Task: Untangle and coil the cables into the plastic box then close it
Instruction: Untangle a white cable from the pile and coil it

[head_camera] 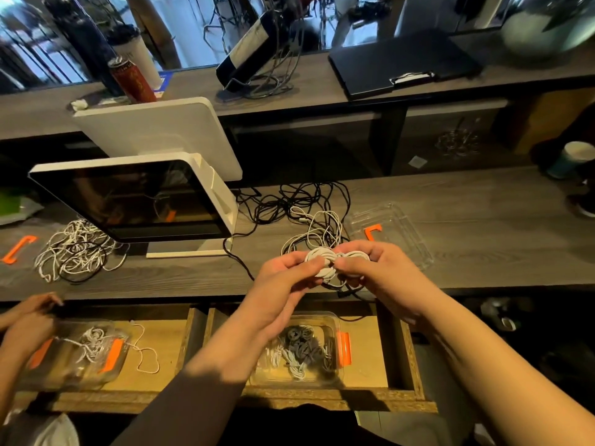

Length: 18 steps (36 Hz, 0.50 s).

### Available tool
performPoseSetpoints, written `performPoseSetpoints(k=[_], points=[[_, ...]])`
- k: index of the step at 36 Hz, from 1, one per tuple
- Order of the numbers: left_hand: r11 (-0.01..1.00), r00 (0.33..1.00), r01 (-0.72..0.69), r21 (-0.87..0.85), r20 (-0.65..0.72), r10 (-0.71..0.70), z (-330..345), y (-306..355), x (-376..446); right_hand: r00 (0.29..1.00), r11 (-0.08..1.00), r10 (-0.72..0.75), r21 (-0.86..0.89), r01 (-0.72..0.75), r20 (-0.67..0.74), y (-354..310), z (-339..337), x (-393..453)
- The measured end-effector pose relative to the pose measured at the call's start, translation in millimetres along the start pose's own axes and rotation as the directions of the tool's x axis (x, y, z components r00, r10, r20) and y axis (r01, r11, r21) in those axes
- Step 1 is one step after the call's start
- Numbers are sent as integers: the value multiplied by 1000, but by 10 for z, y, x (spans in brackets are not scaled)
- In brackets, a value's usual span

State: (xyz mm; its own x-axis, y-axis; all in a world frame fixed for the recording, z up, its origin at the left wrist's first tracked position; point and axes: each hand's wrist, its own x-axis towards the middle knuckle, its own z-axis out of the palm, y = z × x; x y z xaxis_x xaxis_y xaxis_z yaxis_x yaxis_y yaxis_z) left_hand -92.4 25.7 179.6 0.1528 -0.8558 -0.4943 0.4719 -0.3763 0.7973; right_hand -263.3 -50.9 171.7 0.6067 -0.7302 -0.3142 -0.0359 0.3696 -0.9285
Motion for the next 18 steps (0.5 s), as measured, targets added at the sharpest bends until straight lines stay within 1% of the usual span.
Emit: performPoseSetpoints(k=[3, 6, 9, 12, 15, 16, 18], points=[[989, 997, 61, -138, 48, -55, -7, -22, 5, 996, 998, 46, 38, -49, 81, -37, -25, -1], [967, 986, 126, -223, 137, -97, -52, -35, 13, 980, 990, 105, 74, -119, 169, -44, -7, -6], [973, 983, 146, -177, 139, -123, -81, -35, 3, 969, 981, 149, 92, -170, 199, -11, 20, -4], [945, 971, 220, -243, 146, -189, -97, -38, -16, 953, 955, 176, 193, -226, 246, 26, 49, 11], [918, 948, 292, -269, 211, -240, -131, 0, -40, 934, 938, 183, 229, -259, 305, 48, 106, 15], [918, 947, 297, -262, 207, -247, -132, 15, -49, 933, 937, 185, 232, -262, 308, 60, 119, 17], [943, 961, 262, -205, 143, -236, -132, 21, -51, 936, 937, 193, 227, -265, 295, 69, 123, 13]])
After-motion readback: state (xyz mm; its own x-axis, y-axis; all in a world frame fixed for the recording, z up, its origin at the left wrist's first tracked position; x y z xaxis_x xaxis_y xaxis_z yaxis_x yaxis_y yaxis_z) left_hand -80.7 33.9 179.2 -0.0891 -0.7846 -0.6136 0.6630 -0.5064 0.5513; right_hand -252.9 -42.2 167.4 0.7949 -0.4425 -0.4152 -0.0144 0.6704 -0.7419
